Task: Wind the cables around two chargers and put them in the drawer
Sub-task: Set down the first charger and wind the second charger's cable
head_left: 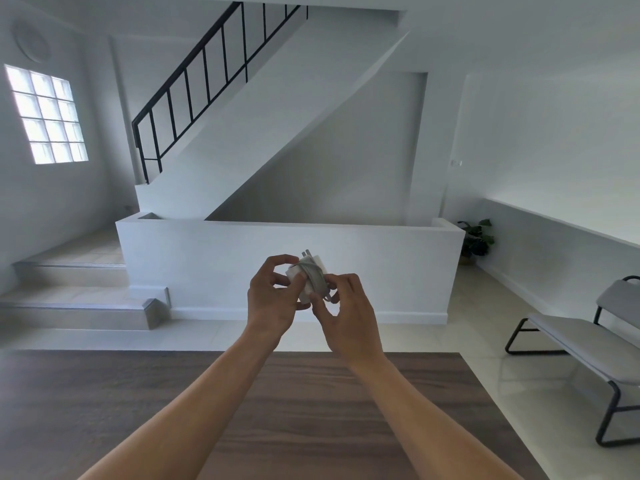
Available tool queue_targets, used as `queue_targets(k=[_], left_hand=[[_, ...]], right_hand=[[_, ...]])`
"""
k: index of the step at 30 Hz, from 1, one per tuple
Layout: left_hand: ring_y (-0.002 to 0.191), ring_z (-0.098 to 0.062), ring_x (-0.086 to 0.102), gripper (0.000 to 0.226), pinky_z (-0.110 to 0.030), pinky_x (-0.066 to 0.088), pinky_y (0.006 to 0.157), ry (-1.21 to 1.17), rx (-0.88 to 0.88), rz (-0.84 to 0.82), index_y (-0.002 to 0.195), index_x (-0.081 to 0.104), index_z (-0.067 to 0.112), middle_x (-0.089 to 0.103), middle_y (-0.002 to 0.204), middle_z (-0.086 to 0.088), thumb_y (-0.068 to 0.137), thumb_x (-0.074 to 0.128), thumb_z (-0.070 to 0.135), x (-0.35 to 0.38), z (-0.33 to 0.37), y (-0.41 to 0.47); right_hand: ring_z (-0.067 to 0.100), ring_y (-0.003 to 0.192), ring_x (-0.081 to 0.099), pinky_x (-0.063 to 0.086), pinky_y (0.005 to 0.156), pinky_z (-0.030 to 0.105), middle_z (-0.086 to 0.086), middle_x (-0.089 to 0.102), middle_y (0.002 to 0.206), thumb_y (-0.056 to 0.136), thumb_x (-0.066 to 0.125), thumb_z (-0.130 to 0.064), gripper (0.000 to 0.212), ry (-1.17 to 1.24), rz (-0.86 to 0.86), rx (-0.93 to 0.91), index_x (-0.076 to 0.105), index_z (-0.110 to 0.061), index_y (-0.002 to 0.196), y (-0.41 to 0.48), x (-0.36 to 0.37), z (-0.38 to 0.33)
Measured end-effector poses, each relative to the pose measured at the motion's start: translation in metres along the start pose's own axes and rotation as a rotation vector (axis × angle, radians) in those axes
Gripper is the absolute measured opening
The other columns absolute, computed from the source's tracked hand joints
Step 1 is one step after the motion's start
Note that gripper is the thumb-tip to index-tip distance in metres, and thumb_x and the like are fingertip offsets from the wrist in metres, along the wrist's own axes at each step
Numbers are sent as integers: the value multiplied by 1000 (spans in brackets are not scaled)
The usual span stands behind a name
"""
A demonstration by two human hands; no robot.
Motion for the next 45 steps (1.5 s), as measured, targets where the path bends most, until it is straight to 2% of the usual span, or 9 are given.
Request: queue_targets(k=[7,12,23,26,29,33,37,40,45], left_hand=[[77,-33,70,23,-39,62,58,-19,-7,-35,98,65,26,61,90,-30,86,68,6,1,3,-6],[74,-33,70,23,-37,61,58,-32,-17,-51,99,65,25,61,91,-32,87,67,5,2,3,-13],[72,-26,72,24,-31,60,56,4,-28,-50,102,63,24,65,88,-22,87,67,5,4,-7,-28],[78,-31,72,24,-34,62,60,4,-46,-54,104,63,23,64,90,-23,87,66,6,2,-12,-32],[83,-33,71,26,-36,62,62,-20,-64,-33,110,60,22,64,92,-23,88,66,8,-5,-14,-32],[83,-30,71,31,-28,60,59,-42,-117,-3,116,51,18,64,92,-18,90,66,10,-15,-10,-43],[78,-26,75,27,-27,59,61,-96,-229,47,115,53,13,68,102,-15,91,65,15,-31,-13,-60],[75,-20,76,27,-30,60,67,-152,-325,40,114,54,10,71,102,-15,91,65,17,-42,-16,-76],[80,-29,76,21,-29,60,67,-143,-403,47,114,57,4,72,98,-23,94,60,12,-71,-20,-103]], right_hand=[[7,79,59,52,69,22,-10,54,101,85,66,-28,32,161,-18,52,58,-26,116,5,-8,-3],[9,77,57,48,68,22,-11,53,98,83,66,-30,27,114,-30,75,60,-20,108,6,-13,-5],[15,82,56,49,75,32,-4,49,109,88,59,-32,30,-18,-71,76,54,-14,111,-7,-12,-1],[14,83,57,51,75,33,-7,47,109,88,57,-33,31,-17,-93,80,53,-16,114,-13,-10,1],[4,83,54,52,74,28,-11,41,113,89,61,-36,42,96,-117,73,47,-21,125,-20,-5,1],[1,100,49,41,78,15,-14,35,129,82,69,-44,73,220,-184,154,32,-24,141,-31,2,8],[6,105,47,37,78,12,-15,48,117,78,72,-45,57,175,-233,94,49,-29,127,-37,6,2],[3,94,53,39,74,11,-14,53,104,75,72,-48,41,150,-267,43,59,-31,110,-43,6,-7],[2,84,55,41,70,14,-9,53,98,69,74,-45,47,165,-351,55,62,-26,110,-66,22,-10]])
Point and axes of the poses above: each hand's wrist, its own y-axis towards the middle knuckle, its own x-axis out of the palm, z = x × y, the point moved 4 cm from there along y, towards the middle knuckle
